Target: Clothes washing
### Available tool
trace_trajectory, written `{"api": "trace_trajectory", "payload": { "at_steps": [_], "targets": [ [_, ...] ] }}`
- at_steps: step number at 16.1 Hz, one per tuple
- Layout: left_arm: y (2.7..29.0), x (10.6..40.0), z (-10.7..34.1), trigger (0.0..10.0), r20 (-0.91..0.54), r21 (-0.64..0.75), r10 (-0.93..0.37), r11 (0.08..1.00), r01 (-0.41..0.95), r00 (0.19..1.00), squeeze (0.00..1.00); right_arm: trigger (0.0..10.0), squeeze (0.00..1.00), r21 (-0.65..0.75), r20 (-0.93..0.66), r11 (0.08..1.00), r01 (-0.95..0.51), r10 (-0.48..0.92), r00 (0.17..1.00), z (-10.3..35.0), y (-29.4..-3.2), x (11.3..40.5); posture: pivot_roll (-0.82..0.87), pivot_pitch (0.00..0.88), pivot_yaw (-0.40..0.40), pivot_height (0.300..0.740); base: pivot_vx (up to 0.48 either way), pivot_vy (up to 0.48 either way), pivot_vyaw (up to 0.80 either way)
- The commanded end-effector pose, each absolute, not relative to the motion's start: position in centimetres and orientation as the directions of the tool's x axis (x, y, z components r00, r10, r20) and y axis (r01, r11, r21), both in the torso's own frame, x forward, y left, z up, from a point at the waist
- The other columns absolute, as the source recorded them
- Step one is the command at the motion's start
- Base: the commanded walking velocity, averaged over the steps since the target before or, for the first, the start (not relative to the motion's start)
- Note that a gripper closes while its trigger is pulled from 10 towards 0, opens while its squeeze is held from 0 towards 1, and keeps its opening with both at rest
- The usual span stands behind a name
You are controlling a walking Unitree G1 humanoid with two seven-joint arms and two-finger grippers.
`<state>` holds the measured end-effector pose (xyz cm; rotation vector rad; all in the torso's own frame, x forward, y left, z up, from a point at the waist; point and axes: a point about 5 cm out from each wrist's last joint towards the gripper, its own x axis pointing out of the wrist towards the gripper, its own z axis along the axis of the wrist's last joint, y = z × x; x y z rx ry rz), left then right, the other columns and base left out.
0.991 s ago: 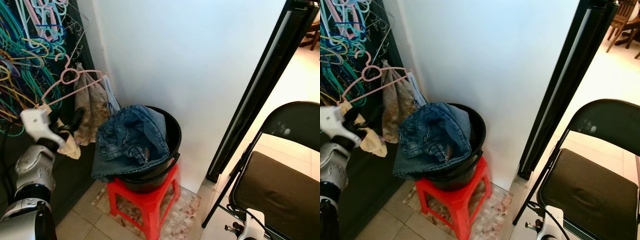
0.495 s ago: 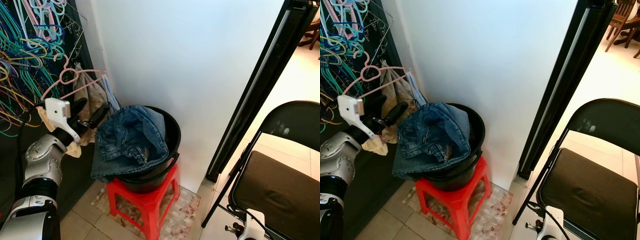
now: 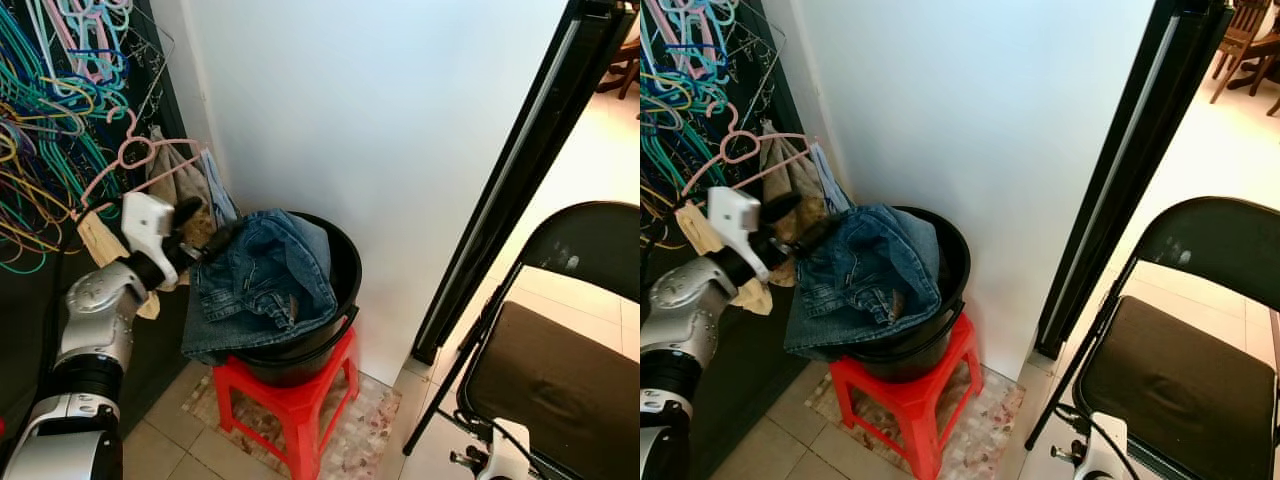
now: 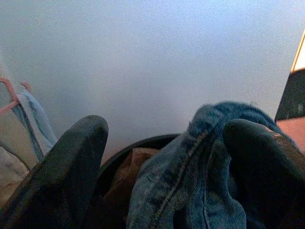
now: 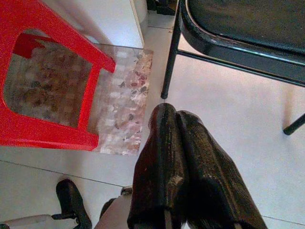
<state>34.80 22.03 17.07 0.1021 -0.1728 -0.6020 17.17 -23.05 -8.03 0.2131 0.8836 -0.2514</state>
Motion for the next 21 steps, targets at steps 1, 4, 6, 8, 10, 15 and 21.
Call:
{"api": "trace_trajectory", "payload": {
  "at_steps": [1,4,6,8,10,15,21],
  "targets": [
    [22.0,34.7,17.5,10.0,0.122,0.191,-0.583,0.808,0.557,0.803,0.0,10.0,0.0,0.078,-0.789,0.946,0.314,-0.134,0.6,-8.1,-23.1,17.0,0.0,0.0,-0.02,0.74,0.0,0.0,0.0],
    [21.4,34.7,17.5,10.0,0.108,0.186,-0.617,0.783,0.594,0.78,1.0,10.0,0.0,0.078,-0.789,0.946,0.316,-0.135,0.599,-8.1,-23.1,17.1,0.0,0.0,-0.019,0.74,0.0,0.0,0.0],
    [21.3,34.6,17.4,10.0,0.103,0.176,-0.626,0.776,0.605,0.773,1.0,10.0,0.0,0.079,-0.789,0.945,0.316,-0.134,0.599,-8.1,-23.1,17.1,0.0,0.0,-0.019,0.74,0.0,0.0,0.0],
    [21.3,34.6,17.5,10.0,0.103,0.184,-0.626,0.776,0.603,0.773,1.0,10.0,0.0,0.08,-0.789,0.945,0.316,-0.134,0.6,-8.1,-23.1,17.1,0.0,0.0,-0.019,0.74,0.0,0.0,0.0],
    [21.1,34.6,17.7,10.0,0.099,0.185,-0.64,0.765,0.617,0.762,1.0,10.0,0.0,0.08,-0.789,0.946,0.315,-0.133,0.6,-8.1,-23.0,17.1,0.0,0.0,-0.019,0.74,0.0,0.0,0.0],
    [20.6,34.5,17.6,10.0,0.072,0.196,-0.664,0.741,0.642,0.744,1.0,10.0,0.0,0.08,-0.79,0.946,0.315,-0.133,0.599,-8.1,-23.1,17.1,0.0,0.0,-0.018,0.74,0.0,0.0,0.0],
    [18.8,35.1,17.4,10.0,0.019,0.277,-0.668,0.719,0.638,0.744,0.0,10.0,0.0,0.081,-0.79,0.946,0.315,-0.132,0.599,-8.1,-23.0,17.1,0.0,0.0,-0.018,0.74,0.0,0.0,0.0]
  ]
}}
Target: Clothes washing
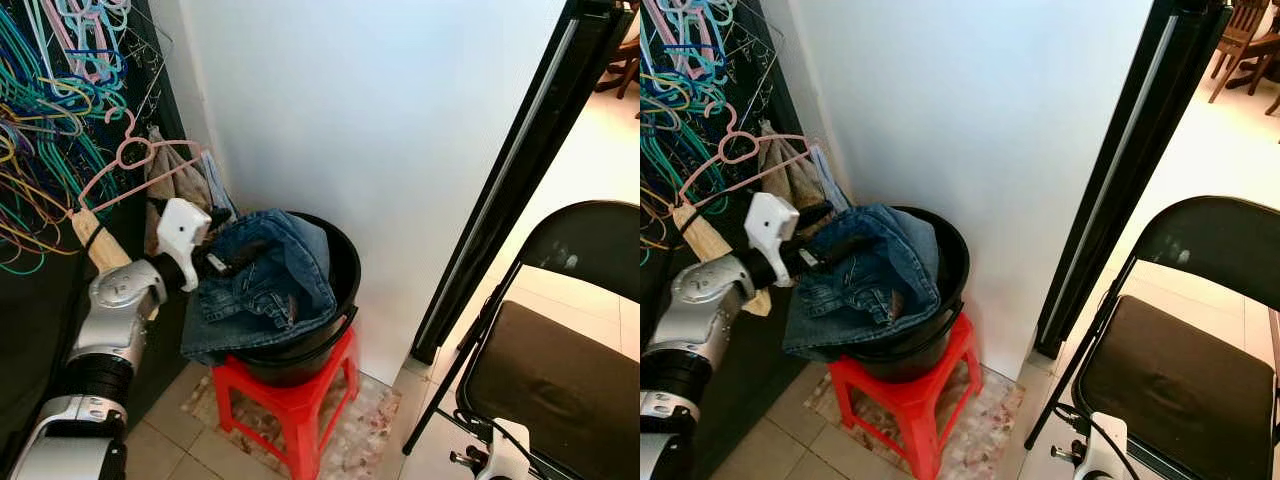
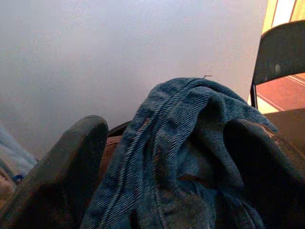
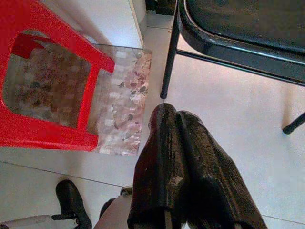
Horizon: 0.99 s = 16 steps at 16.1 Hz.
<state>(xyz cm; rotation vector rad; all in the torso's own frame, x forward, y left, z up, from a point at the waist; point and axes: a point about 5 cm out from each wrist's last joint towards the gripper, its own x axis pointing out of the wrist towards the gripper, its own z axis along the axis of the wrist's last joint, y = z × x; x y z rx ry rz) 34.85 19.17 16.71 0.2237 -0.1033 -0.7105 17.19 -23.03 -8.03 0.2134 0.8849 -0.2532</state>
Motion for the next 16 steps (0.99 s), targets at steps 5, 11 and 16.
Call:
{"api": "trace_trajectory", "payload": {
  "at_steps": [5,11,16],
  "targets": [
    [16.9,35.4,17.8,10.0,0.003,0.332,-0.693,0.68,0.653,0.721,0.0,10.0,0.0,0.081,-0.79,0.945,0.317,-0.133,0.598,-8.1,-23.0,17.1,-0.01,0.0,-0.016,0.74,0.0,0.0,0.0],
    [15.7,35.8,18.7,10.0,-0.039,0.435,-0.702,0.629,0.645,0.711,0.0,10.0,0.0,0.084,-0.79,0.944,0.318,-0.131,0.599,-8.1,-22.9,17.1,0.0,0.0,-0.014,0.74,0.0,0.0,0.0],
    [16.6,36.3,19.0,10.0,-0.075,0.51,-0.635,0.638,0.577,0.769,0.0,10.0,0.0,0.084,-0.791,0.945,0.317,-0.13,0.598,-8.1,-23.0,17.1,0.0,0.0,-0.015,0.74,0.0,0.0,0.0]
  ]
}}
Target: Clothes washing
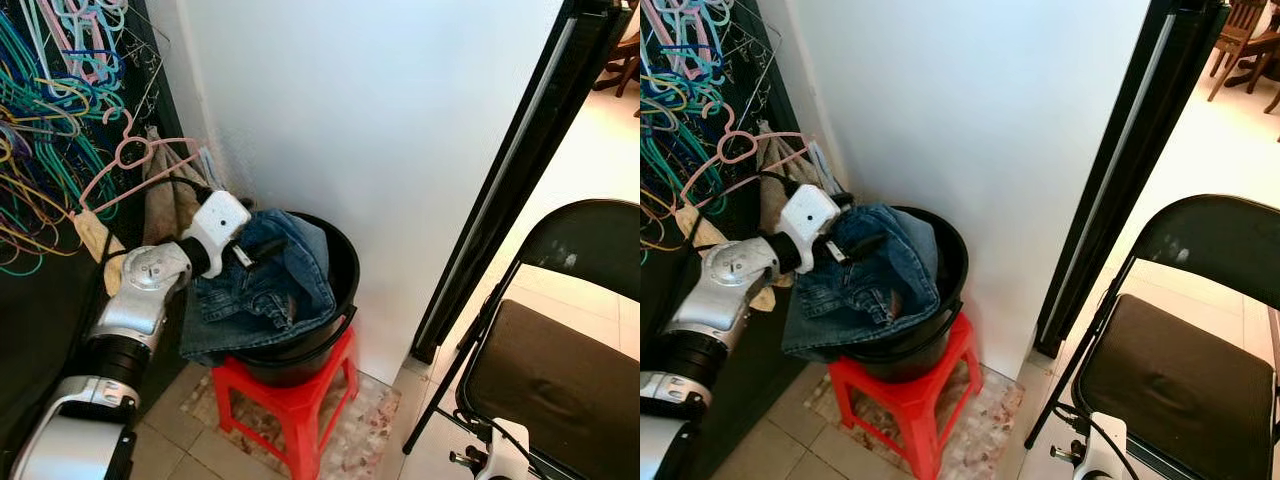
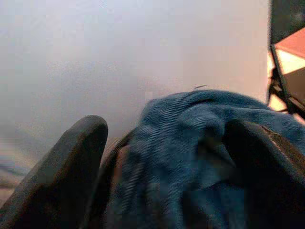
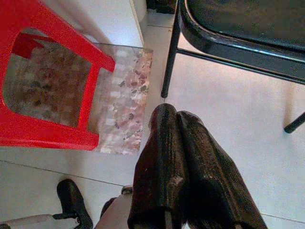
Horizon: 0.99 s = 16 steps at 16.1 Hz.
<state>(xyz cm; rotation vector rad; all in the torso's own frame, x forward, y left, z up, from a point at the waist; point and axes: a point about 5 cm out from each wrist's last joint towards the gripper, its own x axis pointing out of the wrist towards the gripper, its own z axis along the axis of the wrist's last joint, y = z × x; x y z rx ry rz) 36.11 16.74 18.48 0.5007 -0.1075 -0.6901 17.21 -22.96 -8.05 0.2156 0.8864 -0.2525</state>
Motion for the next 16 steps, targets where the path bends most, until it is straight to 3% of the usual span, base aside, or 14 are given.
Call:
{"api": "trace_trajectory", "payload": {
  "at_steps": [1,6,11,16],
  "targets": [
    [16.8,36.4,19.2,10.0,-0.062,0.509,-0.632,0.646,0.569,0.773,0.0,10.0,0.0,0.084,-0.79,0.944,0.318,-0.131,0.599,-8.1,-23.0,17.1,0.0,0.0,-0.015,0.74,0.0,0.0,0.0],
    [19.3,35.7,20.3,10.0,-0.043,0.497,-0.629,0.66,0.563,0.776,0.0,10.0,0.0,0.083,-0.79,0.944,0.319,-0.133,0.599,-8.1,-23.0,17.1,0.0,0.0,-0.017,0.74,0.0,0.0,0.0],
    [18.4,34.8,19.2,10.0,-0.105,0.441,-0.712,0.592,0.674,0.694,0.0,10.0,0.0,0.085,-0.79,0.944,0.317,-0.13,0.599,-8.1,-23.0,17.1,0.0,0.0,-0.018,0.74,0.0,0.0,0.0],
    [17.4,35.0,18.9,10.0,-0.127,0.464,-0.705,0.58,0.67,0.698,0.0,10.0,0.0,0.083,-0.791,0.944,0.32,-0.134,0.597,-8.1,-23.0,17.1,0.0,0.0,-0.017,0.74,0.0,0.0,0.0]
  ]
}}
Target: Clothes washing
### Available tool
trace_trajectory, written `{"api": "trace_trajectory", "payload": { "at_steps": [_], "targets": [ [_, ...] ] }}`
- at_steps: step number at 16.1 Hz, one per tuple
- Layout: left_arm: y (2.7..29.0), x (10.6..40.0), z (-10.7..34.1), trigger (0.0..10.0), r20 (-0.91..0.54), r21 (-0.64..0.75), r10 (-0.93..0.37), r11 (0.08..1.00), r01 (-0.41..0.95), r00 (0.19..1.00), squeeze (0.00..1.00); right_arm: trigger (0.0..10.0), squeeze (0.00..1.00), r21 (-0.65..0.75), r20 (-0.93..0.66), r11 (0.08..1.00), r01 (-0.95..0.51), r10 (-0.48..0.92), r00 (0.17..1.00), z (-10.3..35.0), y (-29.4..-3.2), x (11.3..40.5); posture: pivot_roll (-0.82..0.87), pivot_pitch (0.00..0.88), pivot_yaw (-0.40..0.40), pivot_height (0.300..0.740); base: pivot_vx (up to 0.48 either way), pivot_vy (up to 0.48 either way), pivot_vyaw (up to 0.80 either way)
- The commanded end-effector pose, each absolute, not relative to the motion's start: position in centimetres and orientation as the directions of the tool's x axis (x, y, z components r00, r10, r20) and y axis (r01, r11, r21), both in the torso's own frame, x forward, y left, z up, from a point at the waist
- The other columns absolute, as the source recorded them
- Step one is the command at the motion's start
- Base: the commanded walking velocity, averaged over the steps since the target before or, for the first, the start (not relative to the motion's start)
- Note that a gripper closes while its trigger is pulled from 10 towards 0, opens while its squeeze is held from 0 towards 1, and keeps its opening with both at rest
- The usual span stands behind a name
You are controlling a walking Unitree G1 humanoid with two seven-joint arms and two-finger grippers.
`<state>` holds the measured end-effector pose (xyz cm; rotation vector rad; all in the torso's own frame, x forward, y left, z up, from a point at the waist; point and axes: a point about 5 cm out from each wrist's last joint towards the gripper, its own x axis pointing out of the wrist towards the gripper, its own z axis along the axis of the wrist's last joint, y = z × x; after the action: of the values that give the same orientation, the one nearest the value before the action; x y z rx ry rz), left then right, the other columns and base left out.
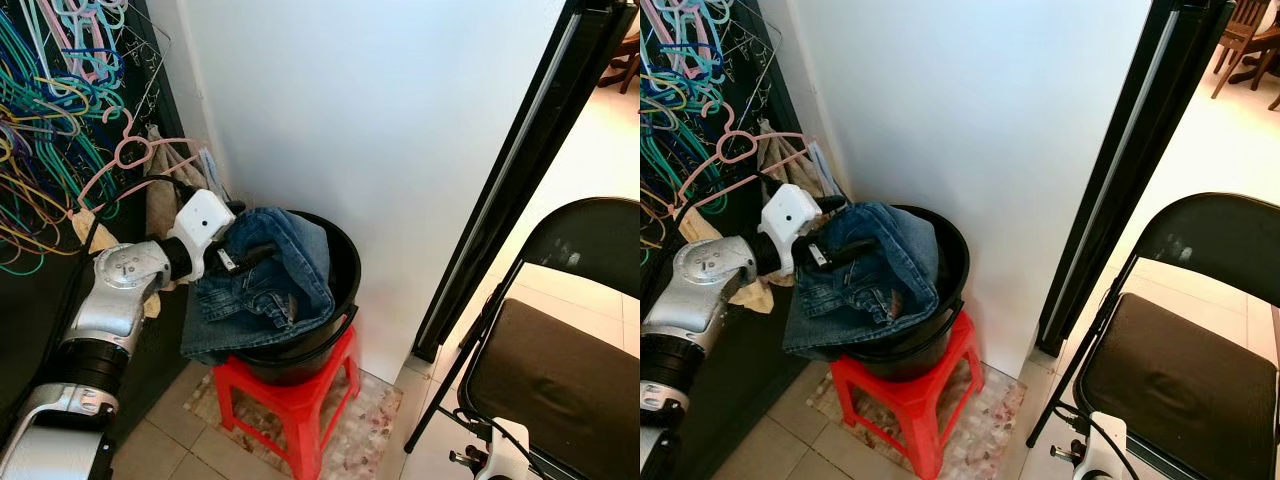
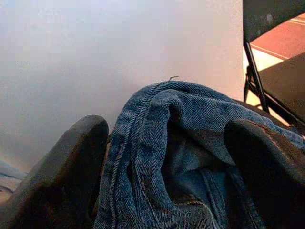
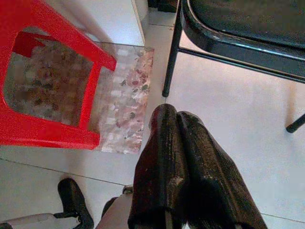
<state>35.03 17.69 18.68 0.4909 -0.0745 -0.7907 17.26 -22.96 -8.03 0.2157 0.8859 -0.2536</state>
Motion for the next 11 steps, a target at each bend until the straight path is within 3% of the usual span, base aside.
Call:
{"api": "trace_trajectory", "payload": {
  "at_steps": [1,7,11],
  "targets": [
    [17.22,35.12,18.74,10.0,-0.133,0.474,-0.694,0.583,0.66,0.708,0.0,10.0,0.0,0.084,-0.791,0.943,0.321,-0.133,0.597,-8.11,-22.99,17.1,0.0,0.0,-0.015,0.74,0.0,0.0,0.0],
    [16.77,36.07,18.48,10.0,-0.129,0.528,-0.629,0.611,0.59,0.767,0.0,10.0,0.0,0.083,-0.791,0.943,0.323,-0.135,0.597,-8.11,-23.0,17.1,0.0,0.0,-0.015,0.74,0.0,0.0,0.0],
    [16.93,35.83,18.31,10.0,-0.154,0.54,-0.652,0.574,0.616,0.742,0.0,10.0,0.0,0.085,-0.79,0.943,0.323,-0.133,0.598,-8.11,-23.0,17.1,0.0,0.0,-0.016,0.74,0.0,0.0,0.0]
  ]
}}
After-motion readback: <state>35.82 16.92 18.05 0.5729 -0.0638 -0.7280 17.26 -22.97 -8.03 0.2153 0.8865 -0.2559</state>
